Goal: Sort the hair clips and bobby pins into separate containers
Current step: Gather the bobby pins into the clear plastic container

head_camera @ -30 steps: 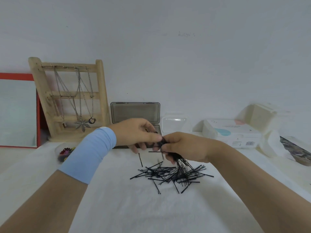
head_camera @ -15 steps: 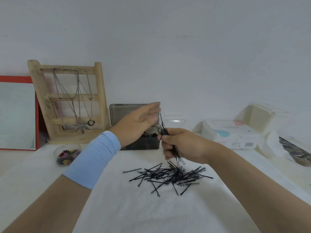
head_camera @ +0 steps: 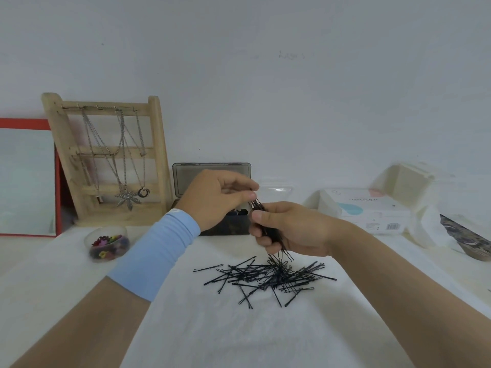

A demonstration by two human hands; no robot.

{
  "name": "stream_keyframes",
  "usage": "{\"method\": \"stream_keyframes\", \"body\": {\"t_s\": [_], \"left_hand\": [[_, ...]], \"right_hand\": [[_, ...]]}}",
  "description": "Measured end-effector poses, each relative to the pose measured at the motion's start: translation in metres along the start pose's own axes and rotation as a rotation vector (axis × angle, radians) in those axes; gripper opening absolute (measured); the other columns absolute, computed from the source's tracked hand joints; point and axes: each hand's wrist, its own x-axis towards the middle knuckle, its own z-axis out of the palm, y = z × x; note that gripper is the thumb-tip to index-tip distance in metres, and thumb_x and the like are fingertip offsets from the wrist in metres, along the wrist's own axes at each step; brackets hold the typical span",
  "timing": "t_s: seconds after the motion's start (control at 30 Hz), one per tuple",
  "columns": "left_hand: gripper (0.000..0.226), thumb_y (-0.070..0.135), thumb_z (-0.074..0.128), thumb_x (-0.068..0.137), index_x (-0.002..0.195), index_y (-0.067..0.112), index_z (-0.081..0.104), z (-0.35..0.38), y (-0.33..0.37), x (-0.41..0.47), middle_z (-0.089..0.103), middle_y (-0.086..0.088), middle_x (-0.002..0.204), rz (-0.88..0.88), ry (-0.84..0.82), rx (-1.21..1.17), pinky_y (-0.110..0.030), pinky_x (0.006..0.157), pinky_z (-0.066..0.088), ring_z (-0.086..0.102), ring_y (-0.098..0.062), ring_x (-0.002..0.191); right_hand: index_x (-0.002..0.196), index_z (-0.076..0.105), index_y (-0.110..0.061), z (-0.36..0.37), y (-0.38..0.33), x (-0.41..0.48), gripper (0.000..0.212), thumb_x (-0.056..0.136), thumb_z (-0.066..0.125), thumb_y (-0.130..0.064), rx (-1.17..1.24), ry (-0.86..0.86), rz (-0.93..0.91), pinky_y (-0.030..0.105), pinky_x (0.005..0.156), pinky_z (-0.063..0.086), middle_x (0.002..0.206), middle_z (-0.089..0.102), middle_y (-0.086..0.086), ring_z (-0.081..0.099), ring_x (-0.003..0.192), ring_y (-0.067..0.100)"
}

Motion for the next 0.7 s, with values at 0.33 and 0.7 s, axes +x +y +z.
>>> {"method": "stream_keyframes", "body": {"t_s": [0.33,0.7], "left_hand": [[0.038,0.039,0.045,0.102,0.137,0.028,0.056,0.006,0.002,-0.003,0.064,0.012,0.131,-0.064,-0.231,-0.03,-0.035,0.114,0.038,0.053,0.0,0.126],[0.04,0.044,0.036,0.104,0.142,0.038,0.044,0.02,0.014,0.0,0.049,0.018,0.142,-0.26,-0.124,-0.286,-0.019,0.105,0.04,0.05,-0.001,0.124]], "right_hand": [[0.098,0.051,-0.015,-0.005,-0.004,-0.001,0.015,0.106,0.039,-0.013,0.135,0.035,-0.01,0.024,0.051,0.031,0.065,0.036,-0.001,0.033,0.053,0.014],[0.088,0.048,-0.015,-0.007,-0.011,-0.002,0.022,0.105,0.036,-0.009,0.286,0.108,-0.117,0.023,0.053,0.034,0.066,0.034,-0.001,0.035,0.056,0.014]]}}
